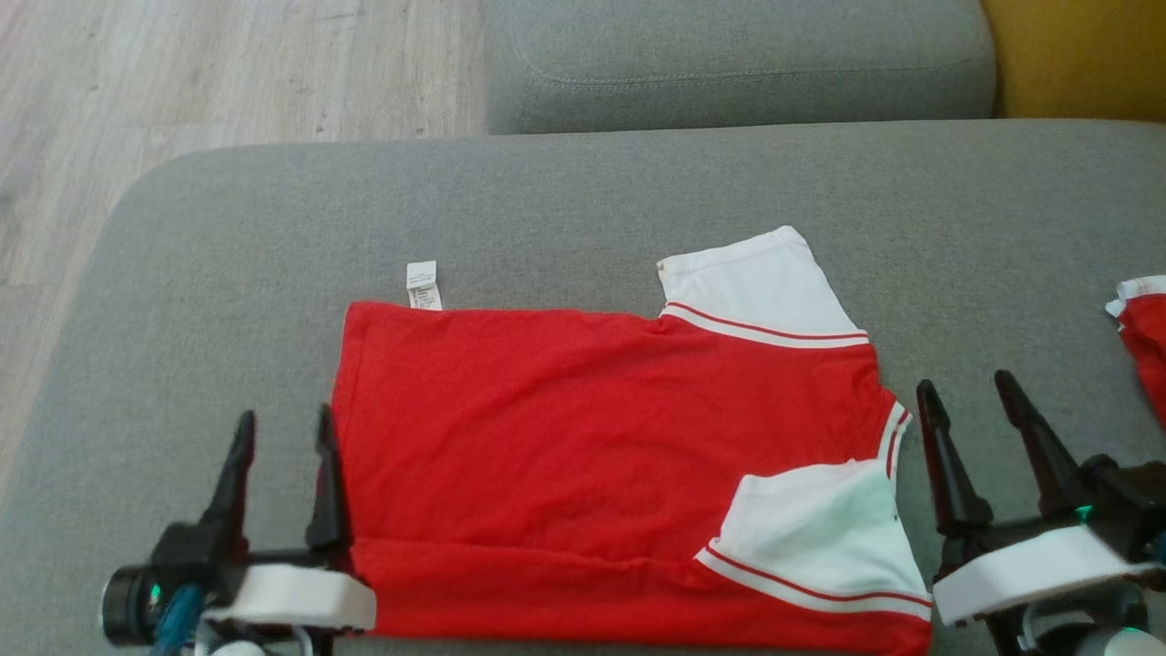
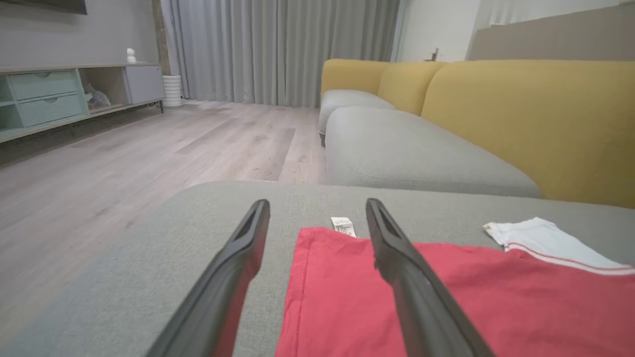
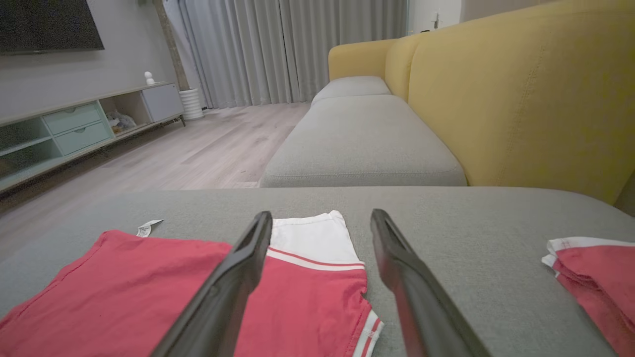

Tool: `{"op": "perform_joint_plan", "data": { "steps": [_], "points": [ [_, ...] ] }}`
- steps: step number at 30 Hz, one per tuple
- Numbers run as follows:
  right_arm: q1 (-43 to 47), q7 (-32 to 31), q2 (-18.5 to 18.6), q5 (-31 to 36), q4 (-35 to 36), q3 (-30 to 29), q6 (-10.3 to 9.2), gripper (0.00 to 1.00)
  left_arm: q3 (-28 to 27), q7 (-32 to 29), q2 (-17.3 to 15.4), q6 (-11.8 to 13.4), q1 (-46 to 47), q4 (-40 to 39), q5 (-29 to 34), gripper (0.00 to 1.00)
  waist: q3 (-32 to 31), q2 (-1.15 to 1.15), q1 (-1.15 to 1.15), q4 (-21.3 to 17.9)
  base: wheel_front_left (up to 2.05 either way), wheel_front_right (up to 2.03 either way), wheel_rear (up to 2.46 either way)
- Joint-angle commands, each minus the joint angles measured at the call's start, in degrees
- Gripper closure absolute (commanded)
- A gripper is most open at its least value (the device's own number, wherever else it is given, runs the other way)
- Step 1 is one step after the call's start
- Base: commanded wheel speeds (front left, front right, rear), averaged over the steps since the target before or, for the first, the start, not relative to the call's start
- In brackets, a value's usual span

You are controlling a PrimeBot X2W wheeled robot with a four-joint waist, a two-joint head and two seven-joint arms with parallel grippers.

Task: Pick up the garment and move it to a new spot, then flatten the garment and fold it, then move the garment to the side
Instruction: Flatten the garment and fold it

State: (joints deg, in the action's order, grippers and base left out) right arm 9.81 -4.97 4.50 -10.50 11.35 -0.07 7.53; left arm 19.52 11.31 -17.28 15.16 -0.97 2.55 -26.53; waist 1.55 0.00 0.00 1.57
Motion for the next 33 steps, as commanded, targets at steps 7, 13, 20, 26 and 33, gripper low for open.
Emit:
{"op": "perform_joint_plan", "data": {
  "steps": [7, 13, 20, 26, 33],
  "points": [
    [-1.11, -1.59, -0.44, 0.53, 5.16, 1.14, -0.04, 0.00, 0.38, -6.90, -2.90, 0.81, 4.21, -1.40, 1.40, 0.00, 0.12, 0.00, 0.00, -0.42, 0.00, 0.00, 0.00],
    [-1.03, -2.28, -0.99, 0.33, 5.74, 1.16, -0.04, 0.00, 0.45, -8.65, -3.73, 0.91, 5.02, -1.55, 1.22, 0.00, 0.79, 0.00, 0.00, -0.88, 0.00, 0.00, 0.00],
    [-2.22, -2.46, -1.26, -0.14, 6.34, 0.87, -0.04, 0.00, 1.03, -11.02, -4.25, -0.72, 9.72, -0.48, 0.81, 0.00, 3.29, 0.00, 0.00, -0.84, 0.00, 0.00, 0.00],
    [-4.50, -2.94, -1.31, -0.79, 6.18, 1.51, -0.04, 0.00, 1.68, -17.73, -3.24, -6.26, 22.69, 7.50, -2.86, 0.00, 8.03, 0.00, 0.00, -1.36, 0.00, 0.00, 0.00],
    [-7.12, -2.62, -1.11, -1.96, 4.24, 2.62, -0.04, 0.00, 1.98, -26.86, -3.59, -11.95, 33.74, 22.64, -7.16, 0.00, 12.34, 0.00, 0.00, -3.50, 0.00, 0.00, 0.00]
  ]
}}
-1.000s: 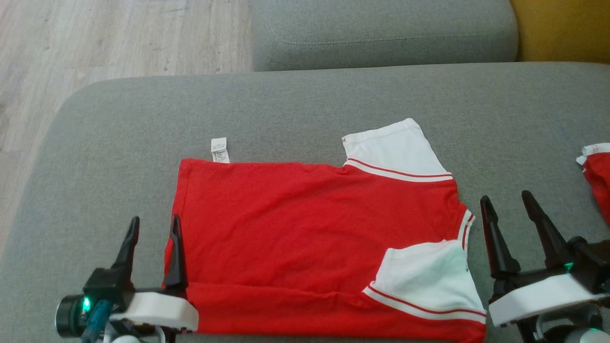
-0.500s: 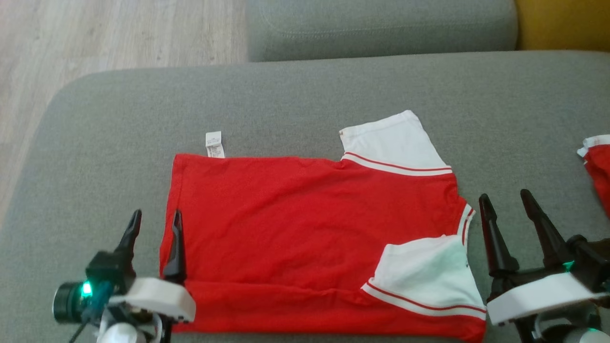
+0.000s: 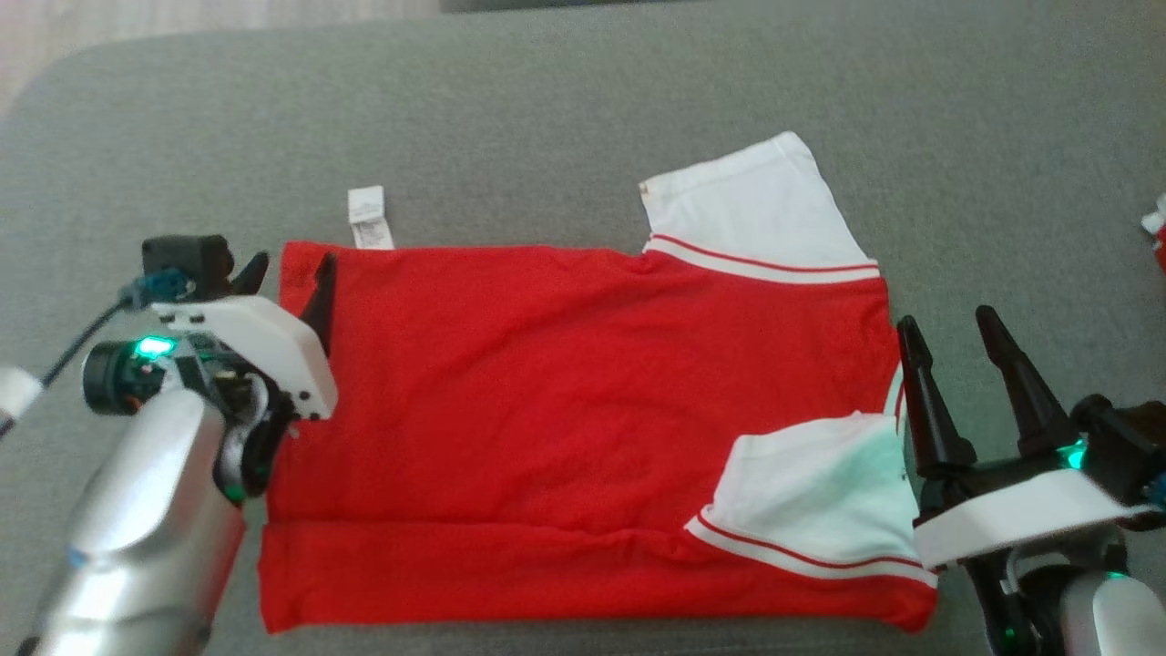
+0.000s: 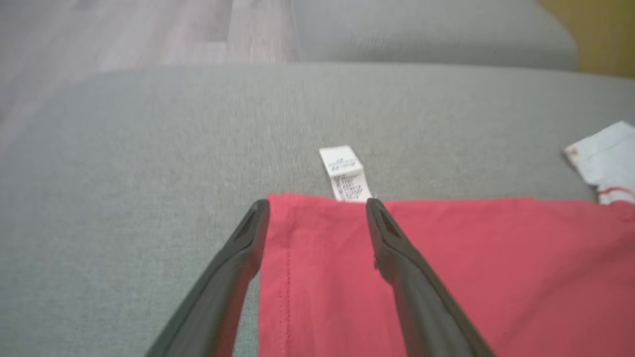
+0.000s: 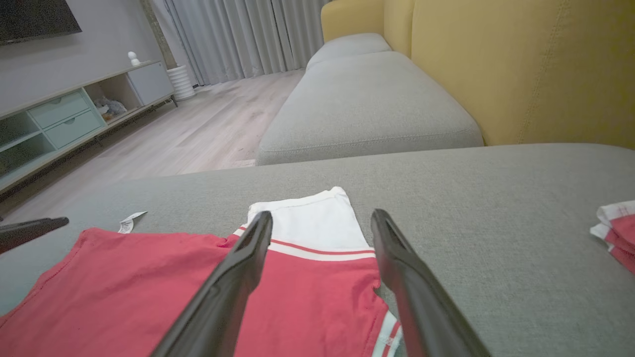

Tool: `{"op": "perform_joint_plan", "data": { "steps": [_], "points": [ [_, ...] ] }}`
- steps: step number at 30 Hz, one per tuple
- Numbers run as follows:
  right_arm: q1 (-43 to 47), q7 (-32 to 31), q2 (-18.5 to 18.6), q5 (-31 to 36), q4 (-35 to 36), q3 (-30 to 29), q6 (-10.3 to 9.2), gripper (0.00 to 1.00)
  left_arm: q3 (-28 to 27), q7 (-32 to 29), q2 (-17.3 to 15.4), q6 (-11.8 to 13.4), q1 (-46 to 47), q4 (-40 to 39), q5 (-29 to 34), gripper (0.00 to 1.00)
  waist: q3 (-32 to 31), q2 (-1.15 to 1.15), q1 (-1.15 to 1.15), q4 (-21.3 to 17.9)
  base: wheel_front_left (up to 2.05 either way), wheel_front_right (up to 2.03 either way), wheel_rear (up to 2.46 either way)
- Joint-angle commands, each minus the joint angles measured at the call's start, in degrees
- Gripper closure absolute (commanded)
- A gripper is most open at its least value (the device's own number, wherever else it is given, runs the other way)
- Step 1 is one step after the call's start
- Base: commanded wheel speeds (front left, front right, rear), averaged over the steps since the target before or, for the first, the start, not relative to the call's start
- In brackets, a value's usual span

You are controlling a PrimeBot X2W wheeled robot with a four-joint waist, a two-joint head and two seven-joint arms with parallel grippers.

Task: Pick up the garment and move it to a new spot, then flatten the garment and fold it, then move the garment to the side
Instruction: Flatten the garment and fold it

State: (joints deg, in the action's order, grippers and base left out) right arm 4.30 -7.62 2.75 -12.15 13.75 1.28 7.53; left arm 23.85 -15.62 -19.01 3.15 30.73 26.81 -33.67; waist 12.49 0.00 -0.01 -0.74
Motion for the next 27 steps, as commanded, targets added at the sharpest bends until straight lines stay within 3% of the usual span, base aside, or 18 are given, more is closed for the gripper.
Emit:
{"op": "perform_joint_plan", "data": {
  "steps": [1, 7, 13, 14, 16, 23, 27],
  "points": [
    [-1.91, 0.11, 0.65, -0.50, 1.36, 1.35, -0.04, 0.00, -2.21, -1.42, -2.00, -0.49, 3.26, 0.95, -0.41, 0.00, 1.83, 0.00, 0.01, -1.54, 0.00, 0.00, 0.00],
    [-2.89, 0.85, 0.73, -1.69, -1.14, 1.37, -0.04, 0.00, -2.06, -6.42, -2.20, -3.36, 8.18, 12.67, -2.58, 0.00, 3.33, 0.00, 0.01, -2.97, 0.00, 0.00, 0.00],
    [-3.38, 0.85, 0.92, -2.37, -2.68, 1.15, -0.04, 0.00, -1.26, -9.00, -1.71, -4.52, 10.51, 19.36, -3.16, 0.00, 3.26, 0.00, 0.01, -3.18, 0.00, 0.00, 0.00],
    [-3.52, 0.76, 1.04, -2.49, -2.89, 1.07, -0.04, 0.00, -0.98, -9.56, -1.58, -4.96, 10.79, 20.10, -3.24, 0.14, 3.25, 0.00, 0.01, -3.12, 0.00, 0.00, 0.00],
    [-3.87, 0.46, 1.29, -2.88, -3.37, 0.97, -0.04, 0.00, -0.28, -9.80, -1.51, -5.75, 11.30, 21.20, -2.95, 1.00, 3.26, 0.00, 0.01, -3.01, 0.00, 0.00, 0.00],
    [-8.19, -0.13, 4.31, -4.50, -6.56, 0.01, -0.04, 0.00, 0.08, -3.12, -0.96, -6.08, 12.98, 23.24, -1.71, 1.00, 3.25, 0.00, 0.01, -2.51, 0.00, 0.00, 0.00],
    [-14.58, -1.24, 7.77, -6.25, -12.73, 0.22, -0.04, 0.00, -0.83, 1.32, 0.01, -6.13, 14.02, 23.19, -2.22, 1.00, 3.36, 0.00, 0.01, -1.37, 0.00, 0.00, 0.00]
  ]
}}
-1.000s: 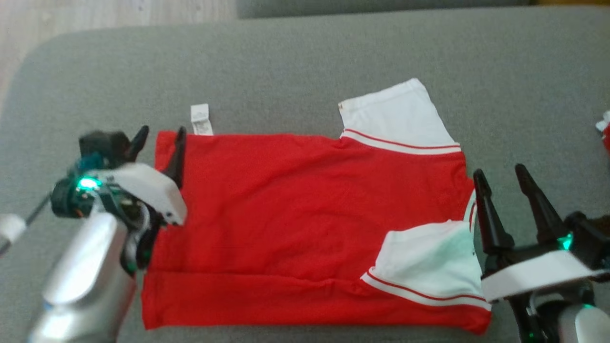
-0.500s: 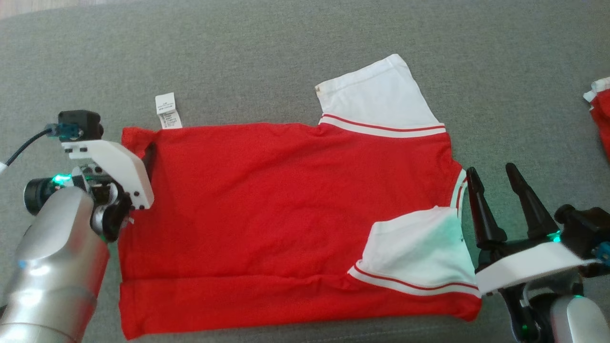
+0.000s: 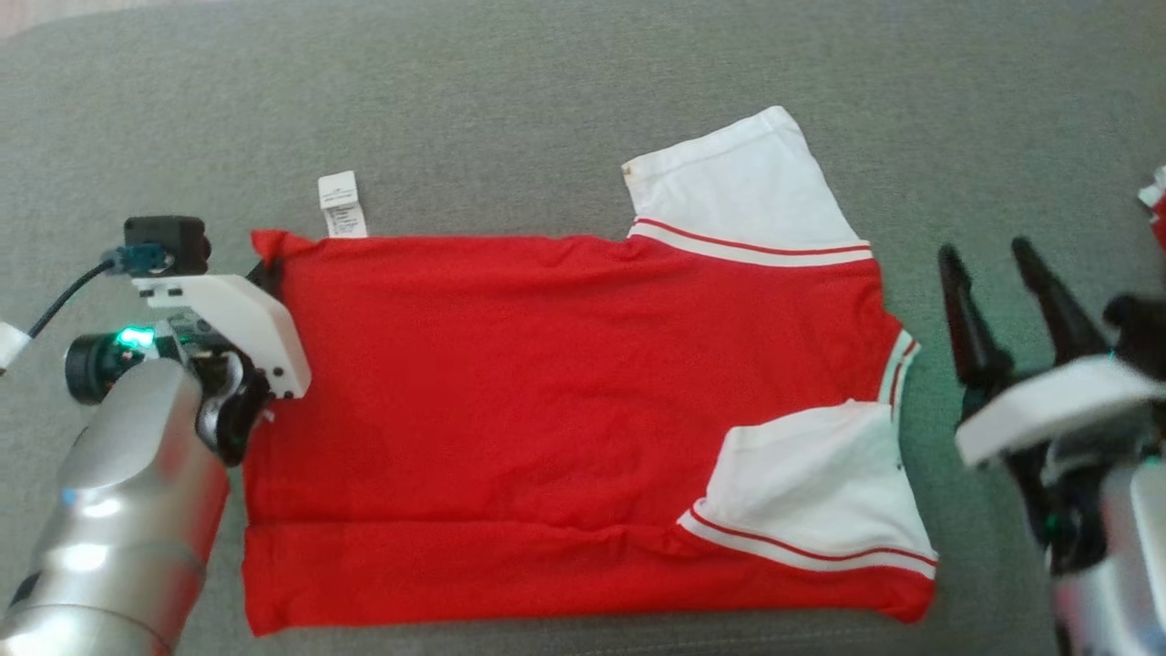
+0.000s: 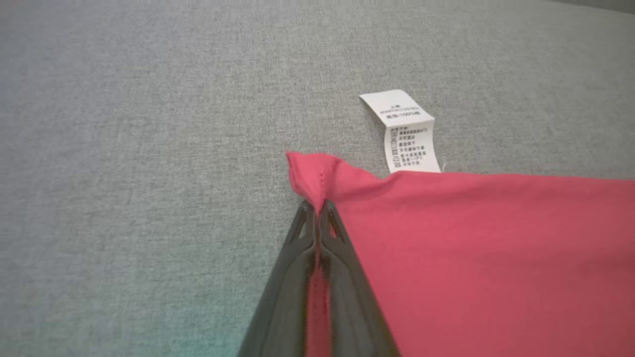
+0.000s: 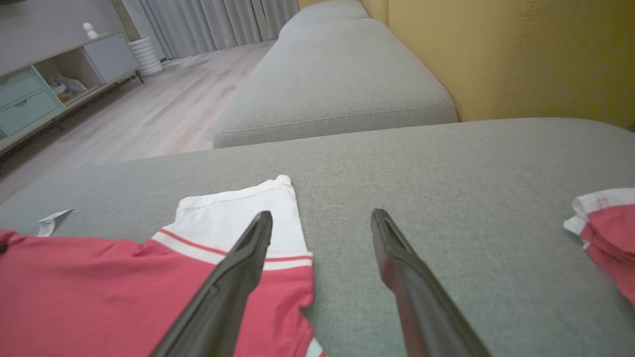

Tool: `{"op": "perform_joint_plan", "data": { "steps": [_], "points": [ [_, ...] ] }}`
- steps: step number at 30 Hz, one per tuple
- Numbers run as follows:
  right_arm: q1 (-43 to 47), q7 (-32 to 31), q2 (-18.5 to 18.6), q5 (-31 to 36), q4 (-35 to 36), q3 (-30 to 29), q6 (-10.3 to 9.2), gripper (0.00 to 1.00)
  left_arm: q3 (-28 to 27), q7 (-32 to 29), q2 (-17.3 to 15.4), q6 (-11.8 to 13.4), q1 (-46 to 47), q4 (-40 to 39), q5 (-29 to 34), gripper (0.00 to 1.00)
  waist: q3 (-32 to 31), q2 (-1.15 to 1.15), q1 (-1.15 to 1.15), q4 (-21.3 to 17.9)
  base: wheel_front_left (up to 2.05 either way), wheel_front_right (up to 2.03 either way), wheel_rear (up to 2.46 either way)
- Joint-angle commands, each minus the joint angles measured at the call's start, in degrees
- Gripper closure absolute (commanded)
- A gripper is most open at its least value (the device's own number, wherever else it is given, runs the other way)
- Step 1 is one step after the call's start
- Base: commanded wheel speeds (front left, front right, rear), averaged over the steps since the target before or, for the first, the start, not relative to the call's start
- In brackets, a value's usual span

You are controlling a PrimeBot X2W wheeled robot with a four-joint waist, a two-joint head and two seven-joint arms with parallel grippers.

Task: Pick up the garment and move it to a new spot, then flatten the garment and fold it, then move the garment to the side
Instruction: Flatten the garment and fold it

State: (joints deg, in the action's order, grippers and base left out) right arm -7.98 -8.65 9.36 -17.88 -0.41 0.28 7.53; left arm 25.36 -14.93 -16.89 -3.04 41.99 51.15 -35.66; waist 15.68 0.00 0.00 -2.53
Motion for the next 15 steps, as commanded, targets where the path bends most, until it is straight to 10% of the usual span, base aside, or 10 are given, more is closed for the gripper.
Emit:
{"op": "perform_joint_plan", "data": {
  "steps": [1, 15],
  "points": [
    [-4.25, -0.61, 1.95, -1.23, -0.74, 1.53, -0.04, 0.00, -2.34, 1.25, -1.80, -0.13, 3.13, -1.15, -0.30, 1.00, 0.38, 0.00, 0.00, 0.92, 0.00, 0.00, 0.00],
    [-34.25, -5.81, 10.06, -10.24, -32.57, 14.71, -0.04, 0.00, 0.24, 4.28, 4.83, -1.98, 11.25, -0.46, -0.10, 1.00, 9.04, 0.00, 0.00, 9.45, 0.00, 0.00, 0.00]
  ]
}}
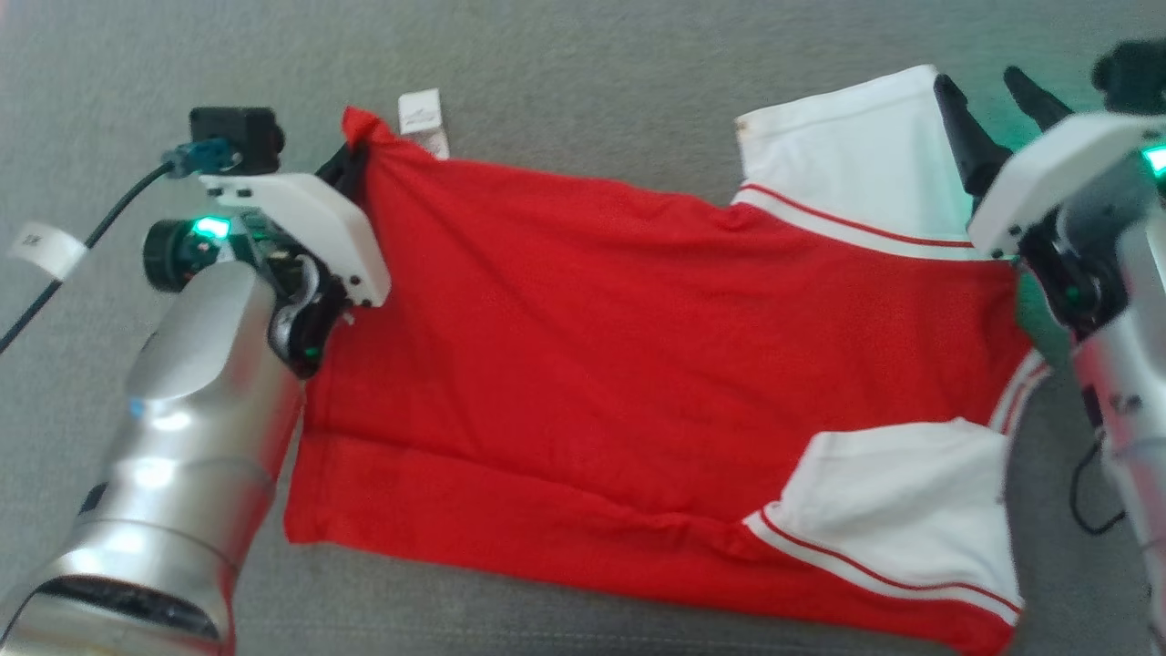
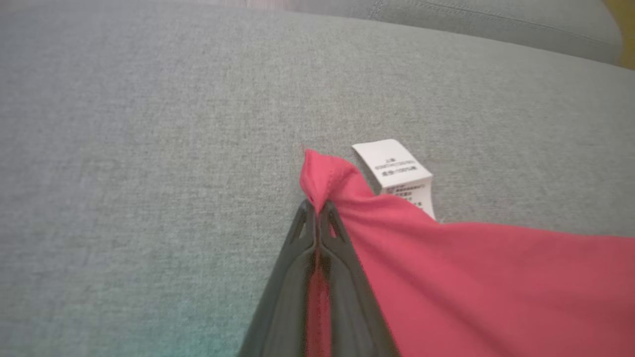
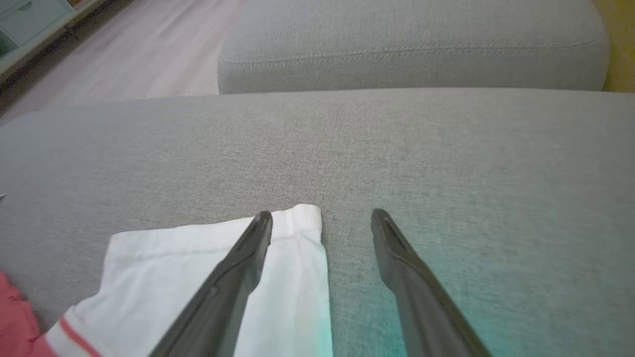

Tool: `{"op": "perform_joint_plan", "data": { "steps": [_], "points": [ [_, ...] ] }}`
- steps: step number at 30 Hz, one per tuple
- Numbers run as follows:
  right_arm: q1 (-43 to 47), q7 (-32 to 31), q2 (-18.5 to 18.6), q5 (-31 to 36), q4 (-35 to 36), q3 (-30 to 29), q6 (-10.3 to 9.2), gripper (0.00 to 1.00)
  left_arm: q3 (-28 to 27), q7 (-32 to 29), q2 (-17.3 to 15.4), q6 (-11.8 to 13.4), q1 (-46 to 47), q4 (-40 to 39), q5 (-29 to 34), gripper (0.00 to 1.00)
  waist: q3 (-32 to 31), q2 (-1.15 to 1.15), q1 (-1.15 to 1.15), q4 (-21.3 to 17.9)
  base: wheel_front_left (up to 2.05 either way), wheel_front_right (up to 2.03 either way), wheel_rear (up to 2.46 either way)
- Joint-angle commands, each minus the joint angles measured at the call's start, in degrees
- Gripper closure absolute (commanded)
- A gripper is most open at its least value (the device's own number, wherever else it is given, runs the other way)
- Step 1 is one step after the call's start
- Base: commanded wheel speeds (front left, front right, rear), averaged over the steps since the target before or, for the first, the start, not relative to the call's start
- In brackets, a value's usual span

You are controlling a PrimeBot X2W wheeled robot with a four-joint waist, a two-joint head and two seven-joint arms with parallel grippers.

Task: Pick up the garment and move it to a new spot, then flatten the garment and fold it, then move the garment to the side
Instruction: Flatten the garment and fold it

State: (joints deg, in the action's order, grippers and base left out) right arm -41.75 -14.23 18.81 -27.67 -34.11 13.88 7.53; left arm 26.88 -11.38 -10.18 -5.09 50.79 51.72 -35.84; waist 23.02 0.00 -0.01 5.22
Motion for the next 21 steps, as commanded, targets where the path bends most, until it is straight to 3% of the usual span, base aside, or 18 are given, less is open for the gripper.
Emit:
{"op": "perform_joint_plan", "data": {
  "steps": [1, 6, 7, 8, 9, 10, 13, 21],
  "points": [
    [-0.48, -0.23, 0.60, -0.45, 1.12, 1.11, -0.04, 0.00, -1.28, 0.74, -1.88, 0.08, 2.44, -1.04, 0.09, 1.00, 1.69, 0.00, 0.01, 1.69, 0.00, 0.00, 0.00],
    [-5.21, -4.55, 2.14, -2.95, -6.05, 7.80, -0.04, 0.00, -0.96, 1.83, -0.62, -0.58, 3.45, 1.31, -0.54, 1.00, 2.16, 0.00, 0.01, 2.28, 0.00, 0.00, 0.00],
    [-5.84, -5.80, 2.53, -3.49, -7.11, 8.86, -0.04, 0.11, -0.86, 1.95, -0.52, -0.70, 3.56, 1.82, -0.62, 1.00, 2.10, 0.00, 0.01, 2.28, 0.00, 0.00, 0.00],
    [-6.32, -6.83, 2.72, -4.26, -7.81, 9.65, -0.04, 0.35, -0.78, 2.10, -0.43, -0.81, 3.65, 2.32, -0.71, 1.00, 1.98, 0.00, 0.01, 2.25, 0.00, 0.00, 0.00],
    [-6.64, -7.85, 2.81, -5.18, -8.30, 10.20, -0.04, 0.94, -0.72, 2.25, -0.39, -0.91, 3.71, 2.79, -0.81, 1.00, 1.79, 0.00, 0.01, 2.19, 0.00, 0.00, 0.00],
    [-6.90, -8.75, 3.15, -5.53, -8.66, 10.94, -0.04, 1.00, -0.66, 2.36, -0.40, -1.01, 3.72, 3.27, -0.91, 1.00, 1.53, 0.00, 0.01, 2.08, 0.00, 0.00, 0.00],
    [-7.32, -9.18, 3.73, -7.01, -8.13, 12.25, -0.04, 1.00, -0.64, 2.62, -0.60, -1.27, 3.59, 4.67, -1.38, 1.00, 0.50, 0.00, 0.01, 1.60, 0.00, 0.00, 0.00],
    [-5.54, 1.16, 5.90, -7.96, -1.17, 9.83, -0.04, 1.00, -1.28, 6.01, -2.85, -1.74, 1.54, 5.20, -2.49, 1.00, -5.16, 0.00, 0.01, 0.02, 0.00, 0.00, 0.00]
  ]
}}
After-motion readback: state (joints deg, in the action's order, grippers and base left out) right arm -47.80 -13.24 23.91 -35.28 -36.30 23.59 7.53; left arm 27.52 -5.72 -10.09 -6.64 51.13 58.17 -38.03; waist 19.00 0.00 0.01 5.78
